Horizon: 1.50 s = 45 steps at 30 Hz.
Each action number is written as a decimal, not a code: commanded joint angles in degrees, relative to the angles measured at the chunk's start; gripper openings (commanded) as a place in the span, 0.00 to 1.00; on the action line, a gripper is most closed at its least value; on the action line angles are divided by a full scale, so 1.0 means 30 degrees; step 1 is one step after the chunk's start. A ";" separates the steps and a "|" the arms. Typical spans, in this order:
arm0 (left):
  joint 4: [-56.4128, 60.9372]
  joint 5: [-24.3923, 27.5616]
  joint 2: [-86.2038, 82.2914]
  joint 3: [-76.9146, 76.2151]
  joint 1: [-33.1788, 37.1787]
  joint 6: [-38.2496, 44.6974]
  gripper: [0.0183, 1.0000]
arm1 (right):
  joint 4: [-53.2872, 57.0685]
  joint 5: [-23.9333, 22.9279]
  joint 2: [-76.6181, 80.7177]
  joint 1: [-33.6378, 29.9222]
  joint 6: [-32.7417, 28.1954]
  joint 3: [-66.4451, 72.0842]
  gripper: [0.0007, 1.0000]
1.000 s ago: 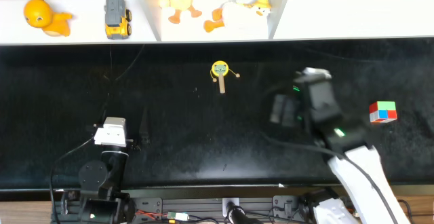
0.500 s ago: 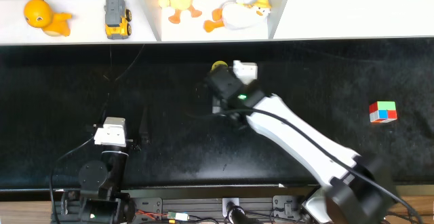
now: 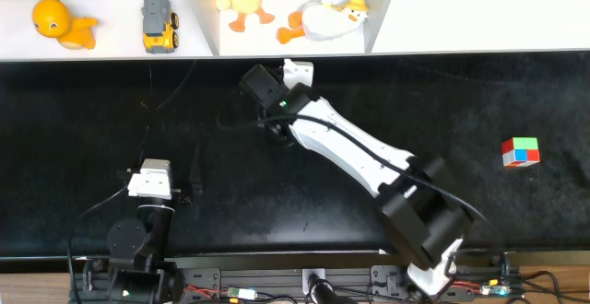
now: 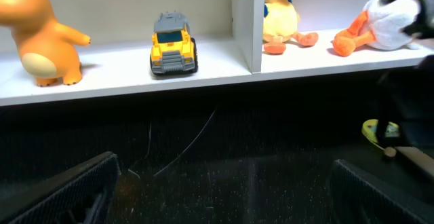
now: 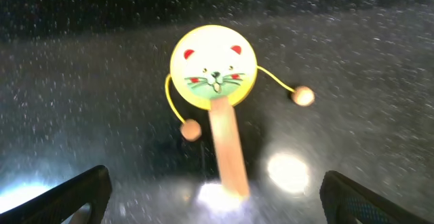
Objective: Store Toys
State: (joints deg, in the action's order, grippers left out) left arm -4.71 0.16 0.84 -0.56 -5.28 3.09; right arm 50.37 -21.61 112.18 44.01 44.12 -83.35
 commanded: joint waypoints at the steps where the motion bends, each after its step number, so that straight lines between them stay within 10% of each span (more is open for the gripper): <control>1: -0.0051 -0.0102 -0.0226 0.0029 -0.0109 0.0007 1.00 | -0.0015 0.0058 0.0976 0.0007 0.0233 -0.1027 1.00; 19: -0.0051 -0.0102 -0.0226 0.0029 -0.0109 0.0007 1.00 | 0.0605 0.0801 0.1617 -0.1071 0.0226 -0.1253 0.71; 33: -0.0051 -0.0102 -0.0226 0.0029 -0.0109 0.0007 1.00 | 0.0998 0.2193 0.2623 -0.1035 0.0153 -0.1253 0.68; 45: -0.0051 -0.0102 -0.0226 0.0029 -0.0109 0.0007 1.00 | 0.1209 0.2251 0.2841 -0.0699 0.0153 -0.1253 0.04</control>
State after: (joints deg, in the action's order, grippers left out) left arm -4.71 0.16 0.84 -0.56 -5.28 3.09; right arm 53.58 -15.40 119.00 41.04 44.69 -86.63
